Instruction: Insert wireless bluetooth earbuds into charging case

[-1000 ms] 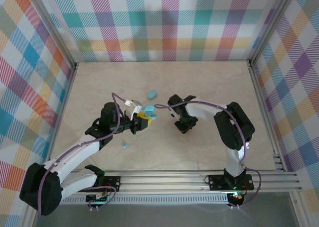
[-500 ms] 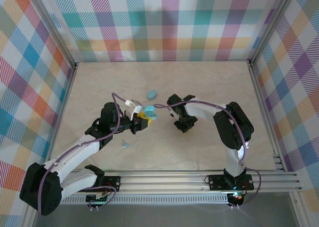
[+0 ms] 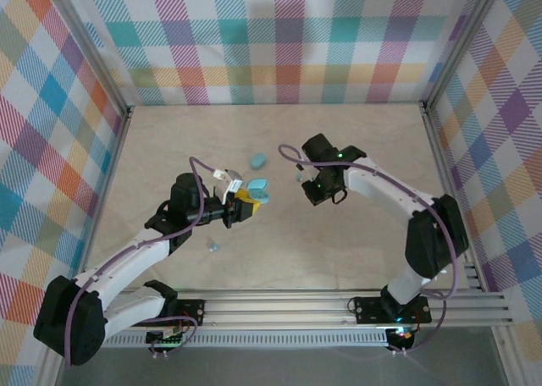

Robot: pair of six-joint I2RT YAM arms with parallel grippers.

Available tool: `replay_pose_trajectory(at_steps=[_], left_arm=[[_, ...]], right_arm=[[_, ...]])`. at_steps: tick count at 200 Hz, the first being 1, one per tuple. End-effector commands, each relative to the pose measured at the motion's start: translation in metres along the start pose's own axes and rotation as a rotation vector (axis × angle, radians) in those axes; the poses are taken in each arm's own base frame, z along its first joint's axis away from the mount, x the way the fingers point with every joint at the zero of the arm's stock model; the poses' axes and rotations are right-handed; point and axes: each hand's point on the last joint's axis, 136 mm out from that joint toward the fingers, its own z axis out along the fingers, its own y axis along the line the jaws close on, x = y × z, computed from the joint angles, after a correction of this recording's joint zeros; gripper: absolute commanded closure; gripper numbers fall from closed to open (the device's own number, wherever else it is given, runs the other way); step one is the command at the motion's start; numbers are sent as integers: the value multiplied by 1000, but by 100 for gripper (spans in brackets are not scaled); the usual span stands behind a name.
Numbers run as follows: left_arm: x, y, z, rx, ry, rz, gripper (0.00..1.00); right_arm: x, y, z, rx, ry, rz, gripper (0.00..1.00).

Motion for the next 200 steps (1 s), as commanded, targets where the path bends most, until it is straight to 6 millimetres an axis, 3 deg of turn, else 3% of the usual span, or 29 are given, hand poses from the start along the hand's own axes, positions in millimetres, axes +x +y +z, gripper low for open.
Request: replay_pose_trajectory(at_steps=[1,31,59,94,119,200], left_arm=[[-21,-12,-1,61,-54,45,100],[-22,-18,-2,97,-76,66,100],[-23,-27,-4,142,-100,107,100],[-25,-38,-9,167,-133,188,100],[-28,-42,-13,169,-156,219,100],[-33,-46,-20,153,-187,233,100]], right_arm=[[-11,28,-38,-150,-73,11,88],[-23,55,-81,-213,-190,-67,88],[-32,96,-116,-367,-284,-127,88],[-45,129,-147,-567,-385,-107,87],[-49,136,-150,-620,-397,-93,87],[-44,146,-133,-695,-343,-44,88]])
